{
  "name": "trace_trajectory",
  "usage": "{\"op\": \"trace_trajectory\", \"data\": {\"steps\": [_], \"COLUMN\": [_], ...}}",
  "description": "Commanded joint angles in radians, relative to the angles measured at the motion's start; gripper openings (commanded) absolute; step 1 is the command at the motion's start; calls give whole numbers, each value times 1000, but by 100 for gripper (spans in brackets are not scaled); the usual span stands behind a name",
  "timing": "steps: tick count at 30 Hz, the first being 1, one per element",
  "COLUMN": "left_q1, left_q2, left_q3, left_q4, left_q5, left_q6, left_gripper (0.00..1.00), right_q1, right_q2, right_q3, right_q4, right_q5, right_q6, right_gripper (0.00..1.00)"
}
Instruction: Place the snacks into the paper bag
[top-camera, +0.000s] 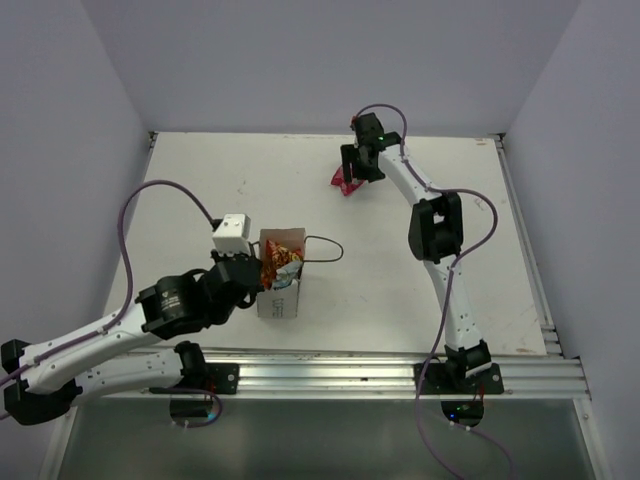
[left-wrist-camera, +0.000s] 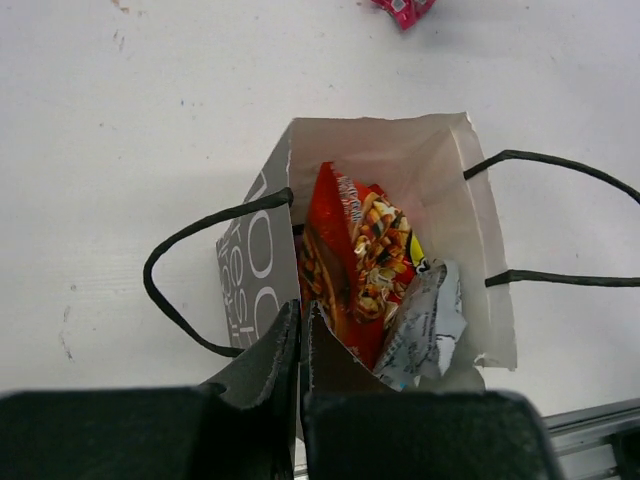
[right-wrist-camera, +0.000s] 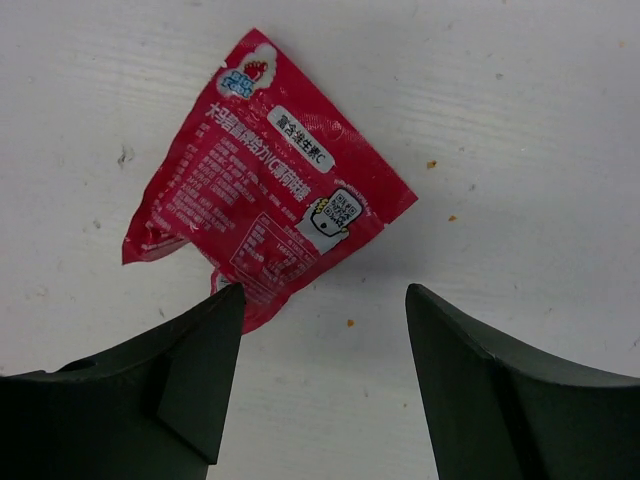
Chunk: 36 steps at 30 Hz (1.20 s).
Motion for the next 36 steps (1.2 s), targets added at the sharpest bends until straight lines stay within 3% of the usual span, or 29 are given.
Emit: {"op": "trace_trajectory", "data": {"steps": [1, 21, 24, 27, 28, 30, 36], "left_q1": [-2, -2, -2, -2, -2, -2, -2], "left_q2": [30, 73, 54, 44, 42, 39, 33], "left_q3": [17, 43, 44, 46, 47, 47, 23], "left_q4": [42, 36, 34, 34, 34, 34, 51], "left_q5": [-7, 6, -2, -11, -11, -11, -5], "left_q6": [-42, -48, -57, -60, -60, -65, -62], "left_gripper": [0, 0, 0, 0, 0, 0, 0], "right_q1": [3, -5, -5, -5, -6, -6, -5], "right_q2": [29, 112, 129, 141, 141, 129, -12], "right_q3": [74, 87, 70, 51, 48, 33, -65], "right_q4": [73, 136, 135, 128, 118, 110, 95], "right_q5": [-47, -141, -155, -147, -139, -112, -138], "right_q6": [-11, -1, 1, -5, -10, -14, -27], "right_gripper": [69, 65, 56, 39, 20, 0, 0]}}
